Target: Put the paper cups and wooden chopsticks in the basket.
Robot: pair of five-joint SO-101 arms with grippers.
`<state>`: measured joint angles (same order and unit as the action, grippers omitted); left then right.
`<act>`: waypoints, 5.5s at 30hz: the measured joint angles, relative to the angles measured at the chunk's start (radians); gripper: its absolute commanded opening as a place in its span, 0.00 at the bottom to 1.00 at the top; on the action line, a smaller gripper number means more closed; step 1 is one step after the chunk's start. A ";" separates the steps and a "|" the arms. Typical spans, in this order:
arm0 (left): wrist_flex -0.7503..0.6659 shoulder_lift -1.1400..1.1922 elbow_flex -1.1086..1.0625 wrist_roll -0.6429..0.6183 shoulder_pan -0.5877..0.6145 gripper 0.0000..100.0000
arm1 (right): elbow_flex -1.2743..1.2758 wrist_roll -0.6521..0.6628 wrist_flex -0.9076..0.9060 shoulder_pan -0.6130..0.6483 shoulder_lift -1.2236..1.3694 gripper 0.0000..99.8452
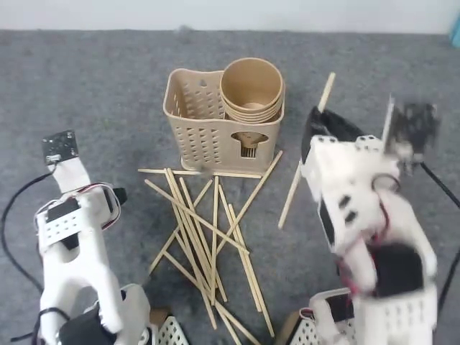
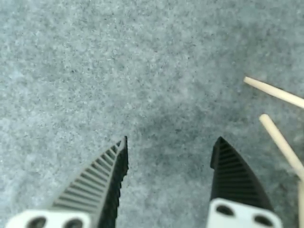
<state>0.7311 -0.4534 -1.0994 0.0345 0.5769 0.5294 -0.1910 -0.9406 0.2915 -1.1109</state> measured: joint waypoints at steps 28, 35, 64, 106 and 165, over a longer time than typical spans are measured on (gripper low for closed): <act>-0.020 0.000 0.000 0.000 -0.003 0.27 | -0.411 0.091 0.835 0.247 0.781 0.01; -0.020 0.000 0.000 0.000 -0.003 0.27 | -0.287 0.091 0.893 0.247 0.836 0.01; -0.017 0.000 0.000 0.000 -0.003 0.27 | -0.479 -0.055 -0.325 0.276 0.298 0.01; 0.342 0.068 0.342 -0.416 -0.299 0.27 | 0.967 0.140 0.150 -0.282 0.092 0.01; 0.644 0.792 1.014 -0.601 -0.359 0.01 | 0.967 0.212 0.140 -0.273 0.092 0.01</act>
<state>1.3755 0.3383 -0.0852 -0.5669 0.2179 1.4960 0.0207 -0.8009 0.0184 -1.0188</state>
